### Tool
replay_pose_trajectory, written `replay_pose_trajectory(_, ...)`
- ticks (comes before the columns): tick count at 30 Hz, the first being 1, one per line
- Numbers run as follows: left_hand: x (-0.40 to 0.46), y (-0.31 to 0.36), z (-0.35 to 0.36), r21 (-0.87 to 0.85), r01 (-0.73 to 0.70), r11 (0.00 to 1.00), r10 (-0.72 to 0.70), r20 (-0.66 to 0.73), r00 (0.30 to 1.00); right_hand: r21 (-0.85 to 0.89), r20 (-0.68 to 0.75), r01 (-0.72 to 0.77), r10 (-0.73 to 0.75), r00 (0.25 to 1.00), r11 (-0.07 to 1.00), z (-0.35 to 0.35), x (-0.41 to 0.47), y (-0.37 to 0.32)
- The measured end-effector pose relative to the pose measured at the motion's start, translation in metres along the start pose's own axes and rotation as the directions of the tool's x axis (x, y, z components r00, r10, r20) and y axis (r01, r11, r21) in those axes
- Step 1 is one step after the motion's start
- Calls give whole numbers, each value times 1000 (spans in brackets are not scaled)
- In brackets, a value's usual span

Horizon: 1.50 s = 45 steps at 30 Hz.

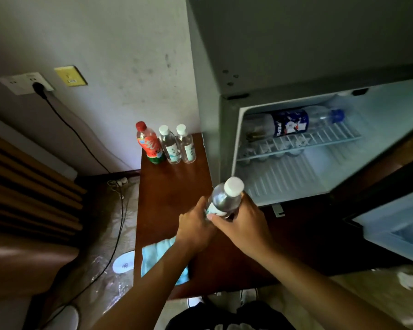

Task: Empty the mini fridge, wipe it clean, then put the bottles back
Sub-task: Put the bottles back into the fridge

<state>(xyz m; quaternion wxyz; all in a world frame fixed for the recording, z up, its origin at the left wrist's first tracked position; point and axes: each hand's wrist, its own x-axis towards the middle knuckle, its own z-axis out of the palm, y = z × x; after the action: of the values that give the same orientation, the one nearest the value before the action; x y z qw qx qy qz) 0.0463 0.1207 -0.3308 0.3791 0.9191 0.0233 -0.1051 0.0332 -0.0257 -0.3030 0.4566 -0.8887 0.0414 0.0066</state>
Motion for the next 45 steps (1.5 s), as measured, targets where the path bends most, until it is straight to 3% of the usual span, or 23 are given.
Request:
replay_pose_trajectory(5, -7, 13, 21, 27, 80, 996, -80, -4, 997, 173, 121, -116, 95, 988, 978, -26, 13, 23)
replay_pose_trajectory(11, -5, 23, 38, 37, 112, 993, -111, -26, 993, 341, 215, -174, 104, 971, 924, -45, 35, 42)
replay_pose_trajectory(17, 0, 32, 44, -152, 184, 971, -194, -54, 980, 399, 183, -196, 132, 974, 896, -52, 57, 64)
replay_pose_trajectory(24, 8, 42, 30, -6, 215, 977, -209, -251, 945, 143, 202, -76, 46, 978, 987, -52, 81, 85)
replay_pose_trajectory(28, 17, 50, 24, 96, 211, 973, -176, -287, 941, -5, 190, -28, 28, 981, 1000, -43, 93, 94)
replay_pose_trajectory(32, 26, 53, 25, 173, 216, 961, -153, -318, 936, -45, 204, 12, -3, 979, 999, -31, 96, 100)
replay_pose_trajectory(39, 38, 57, 24, 179, 260, 949, -193, -320, 928, -49, 213, 55, -44, 976, 997, -22, 107, 102)
replay_pose_trajectory(45, 41, 55, 21, 136, 255, 957, -213, -264, 941, -244, 281, 127, -55, 958, 961, -24, 115, 101)
